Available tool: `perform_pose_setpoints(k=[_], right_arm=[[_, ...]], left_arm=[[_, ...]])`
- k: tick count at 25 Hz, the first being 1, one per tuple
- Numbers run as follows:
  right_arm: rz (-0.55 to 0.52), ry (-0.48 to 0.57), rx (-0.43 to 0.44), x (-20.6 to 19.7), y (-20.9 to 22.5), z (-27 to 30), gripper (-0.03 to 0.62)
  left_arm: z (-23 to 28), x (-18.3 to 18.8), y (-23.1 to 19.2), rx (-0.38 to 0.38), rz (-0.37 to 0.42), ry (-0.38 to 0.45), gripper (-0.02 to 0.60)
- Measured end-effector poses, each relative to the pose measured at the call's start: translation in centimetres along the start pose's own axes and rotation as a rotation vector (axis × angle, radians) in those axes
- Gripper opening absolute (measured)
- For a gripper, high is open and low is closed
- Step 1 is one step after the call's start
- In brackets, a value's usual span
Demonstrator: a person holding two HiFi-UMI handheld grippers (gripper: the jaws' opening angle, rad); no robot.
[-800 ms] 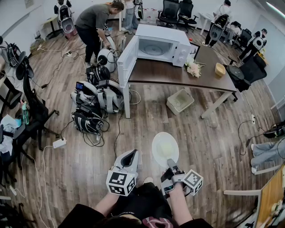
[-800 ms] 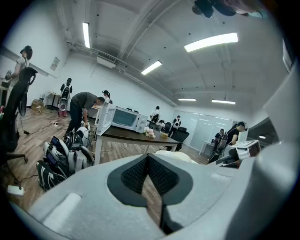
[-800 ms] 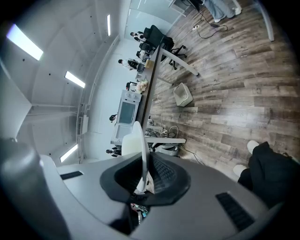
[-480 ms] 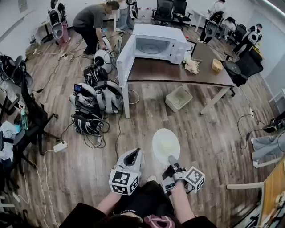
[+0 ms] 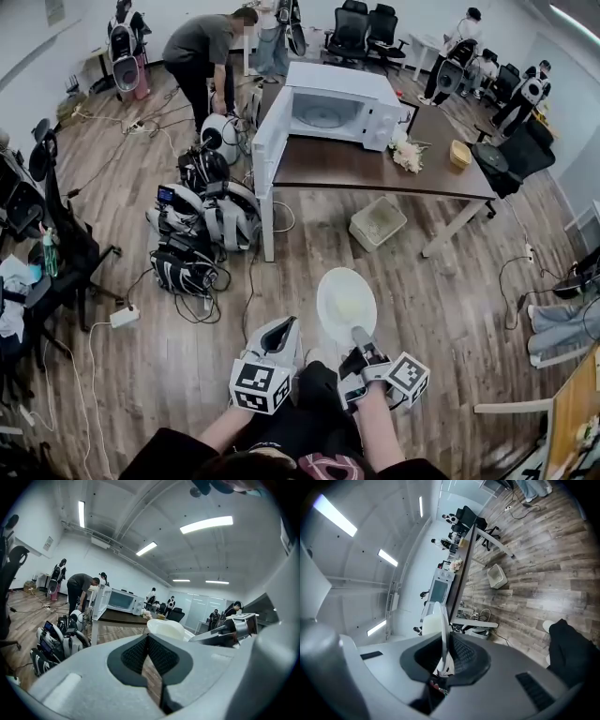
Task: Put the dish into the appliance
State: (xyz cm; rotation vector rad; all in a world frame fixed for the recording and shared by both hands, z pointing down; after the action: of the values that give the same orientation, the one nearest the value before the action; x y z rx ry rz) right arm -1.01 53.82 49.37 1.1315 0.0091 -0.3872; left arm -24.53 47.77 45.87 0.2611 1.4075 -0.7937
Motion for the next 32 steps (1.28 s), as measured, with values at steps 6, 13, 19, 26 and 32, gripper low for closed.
perform_pose_setpoints(k=[6,13,19,26,32], right_arm=[[-0.016,-0.043,-0.010,3.4,-0.2,4.0,0.040],[-0.046,-0.076,0.009,9.7,-1.3,9.3,0.043],[-0.086,-0.108,0.012,14.6,-2.1,12.9,0.044],[-0.135,-0.146,-0.012,19.8,-1.9,15.6,0.046],[-0.133,-0.172,-0.009,21.8,-1.7,17.1,0.046]], left_arm=[[4.0,0.6,-1.4,0.038,-0.018,-0.004,0.009],[10.5,2.4,-2.6,0.082,-0.036,0.017,0.009],[16.0,3.3,-3.5,0.114,-0.045,0.026,0.009],[20.8,3.8,-3.1,0.161,-0.061,0.039,0.008],[22.7,3.8,-2.9,0.196,-0.061,0.037,0.009]])
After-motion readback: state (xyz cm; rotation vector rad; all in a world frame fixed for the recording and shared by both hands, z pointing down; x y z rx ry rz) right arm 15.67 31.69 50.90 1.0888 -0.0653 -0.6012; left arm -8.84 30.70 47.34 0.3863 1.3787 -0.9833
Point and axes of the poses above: the fingertips, and each gripper's own axes: z forward along the fingers, y to its right, x out of its top, the point moved 10 cm from there along -z, backward along the fingers, and after that the axes turned 9 degrees about -x, right-handed, at the moved point
